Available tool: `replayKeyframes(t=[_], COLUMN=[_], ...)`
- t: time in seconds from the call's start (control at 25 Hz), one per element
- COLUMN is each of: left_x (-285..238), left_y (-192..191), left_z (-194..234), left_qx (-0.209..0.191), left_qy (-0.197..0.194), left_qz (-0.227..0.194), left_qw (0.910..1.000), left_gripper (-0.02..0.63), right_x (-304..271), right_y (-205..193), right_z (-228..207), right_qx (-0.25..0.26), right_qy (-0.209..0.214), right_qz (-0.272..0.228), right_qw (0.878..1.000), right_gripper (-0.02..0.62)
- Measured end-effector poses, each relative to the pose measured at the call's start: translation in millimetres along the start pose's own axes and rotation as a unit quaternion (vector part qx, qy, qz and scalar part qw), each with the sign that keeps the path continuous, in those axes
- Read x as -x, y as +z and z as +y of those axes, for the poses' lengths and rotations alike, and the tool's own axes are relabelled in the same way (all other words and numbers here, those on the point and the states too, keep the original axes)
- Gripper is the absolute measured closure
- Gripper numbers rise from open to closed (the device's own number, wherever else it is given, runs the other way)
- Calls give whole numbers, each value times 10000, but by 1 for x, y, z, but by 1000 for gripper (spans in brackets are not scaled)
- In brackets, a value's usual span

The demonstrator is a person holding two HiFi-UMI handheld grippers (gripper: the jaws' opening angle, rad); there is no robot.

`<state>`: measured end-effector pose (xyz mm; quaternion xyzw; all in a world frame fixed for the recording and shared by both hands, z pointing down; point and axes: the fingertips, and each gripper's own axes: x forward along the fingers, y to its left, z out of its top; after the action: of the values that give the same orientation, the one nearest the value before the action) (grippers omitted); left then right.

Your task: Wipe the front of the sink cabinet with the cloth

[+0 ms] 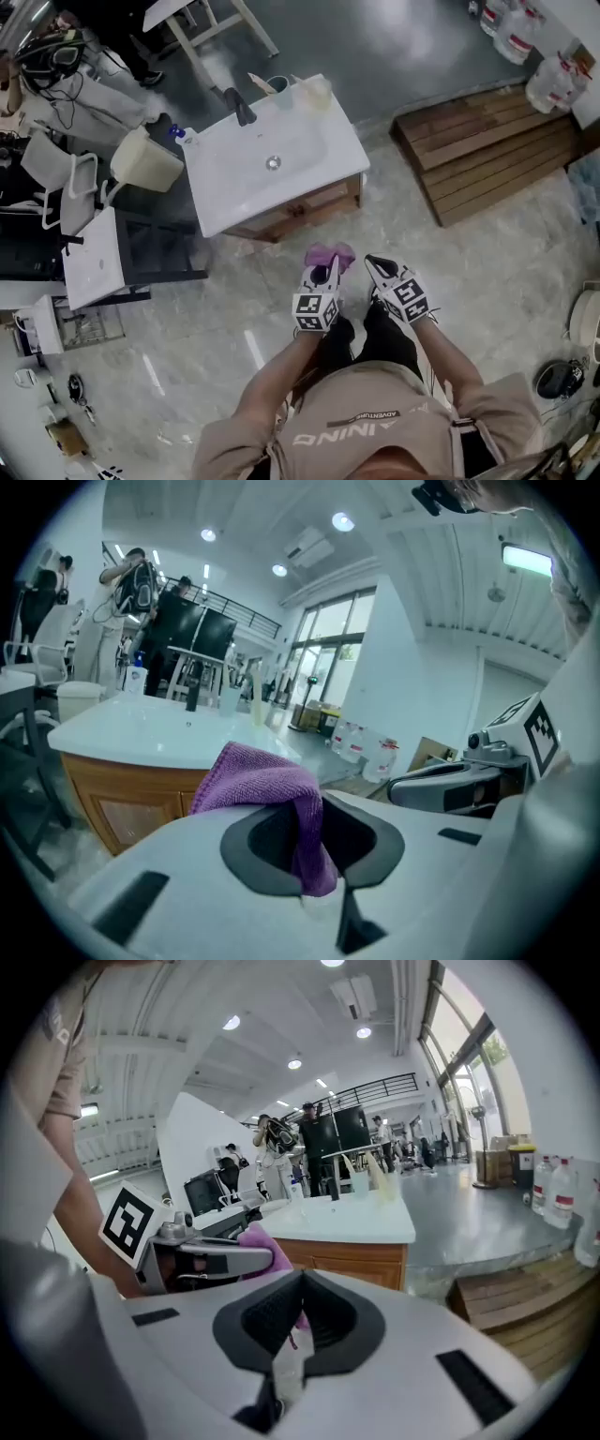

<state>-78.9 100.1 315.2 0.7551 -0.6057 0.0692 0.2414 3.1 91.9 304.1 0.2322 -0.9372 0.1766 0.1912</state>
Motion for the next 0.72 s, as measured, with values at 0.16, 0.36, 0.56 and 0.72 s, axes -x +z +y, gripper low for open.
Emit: replayKeyframes(t=[0.16,0.36,0.56,0.72], left_x=[36,71,98,122], left_y=[27,55,107,146], left_z=[-7,-4,2,6], left_qx=[429,317,-274,-656], left_qy=[-27,60,130,267], left_qz=[-233,-360,-653,-834], left_qw=[9988,9988,9974,9940], left_gripper=[569,569,569,569], right_x=[9,19,29,37], right_y=[33,61,105,137], right_z=[30,59,78,90], right_qx=[198,377,707,879], right_qy=[159,296,424,409], right_qz=[-167,-266,-476,-678], right_qw=[9995,9985,9955,9930], right_gripper=[584,584,584,584])
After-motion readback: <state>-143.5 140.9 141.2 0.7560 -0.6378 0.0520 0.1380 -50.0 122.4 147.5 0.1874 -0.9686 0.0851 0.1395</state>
